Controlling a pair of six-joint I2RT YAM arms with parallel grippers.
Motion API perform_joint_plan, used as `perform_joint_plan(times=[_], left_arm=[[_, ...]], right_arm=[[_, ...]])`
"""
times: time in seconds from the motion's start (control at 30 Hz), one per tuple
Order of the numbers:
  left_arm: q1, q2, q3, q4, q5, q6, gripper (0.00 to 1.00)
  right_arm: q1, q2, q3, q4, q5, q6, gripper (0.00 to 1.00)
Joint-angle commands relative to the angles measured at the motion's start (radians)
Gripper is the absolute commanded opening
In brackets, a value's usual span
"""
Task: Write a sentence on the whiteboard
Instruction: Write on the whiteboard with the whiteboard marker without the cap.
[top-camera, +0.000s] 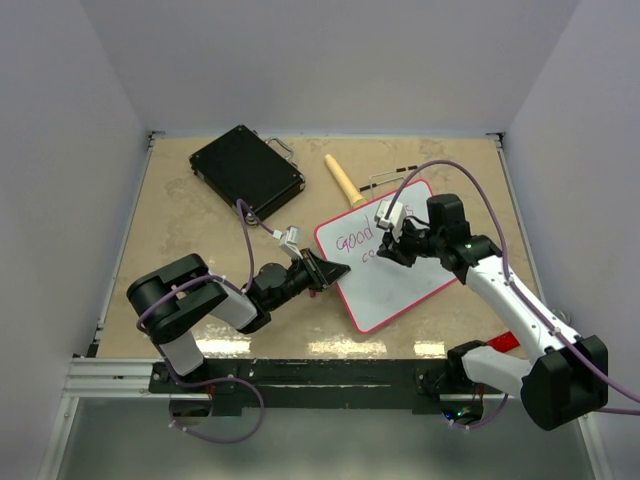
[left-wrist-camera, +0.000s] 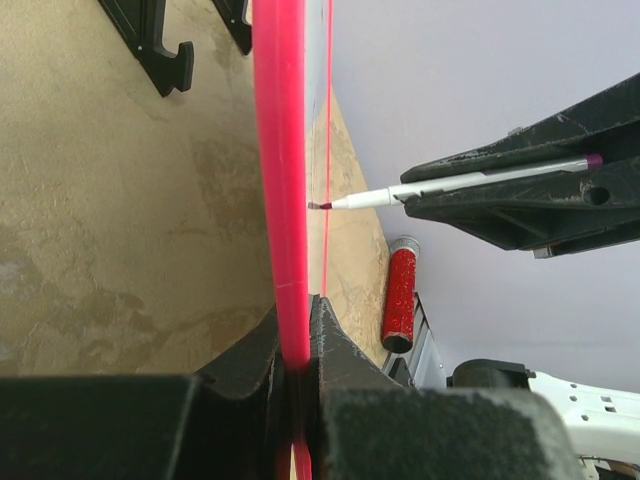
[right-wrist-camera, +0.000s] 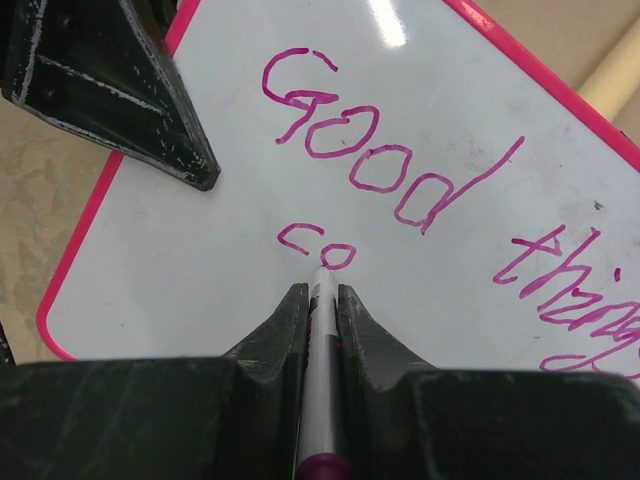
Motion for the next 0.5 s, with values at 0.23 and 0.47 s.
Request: perform_joint_plan(times=[0.23,0.47], left_arm=[[-0.003,-0.007,0.014,0.267,0.025,0.070,0.00],[-0.002,0.002,0.008,0.278,0.027,0.067,0.00]], right_arm=[[-0.003,-0.014,0.069,0.063,-0.020,0.045,0.00],[-0.082,-0.079,0.044,0.054,-0.064,0.045,0.00]])
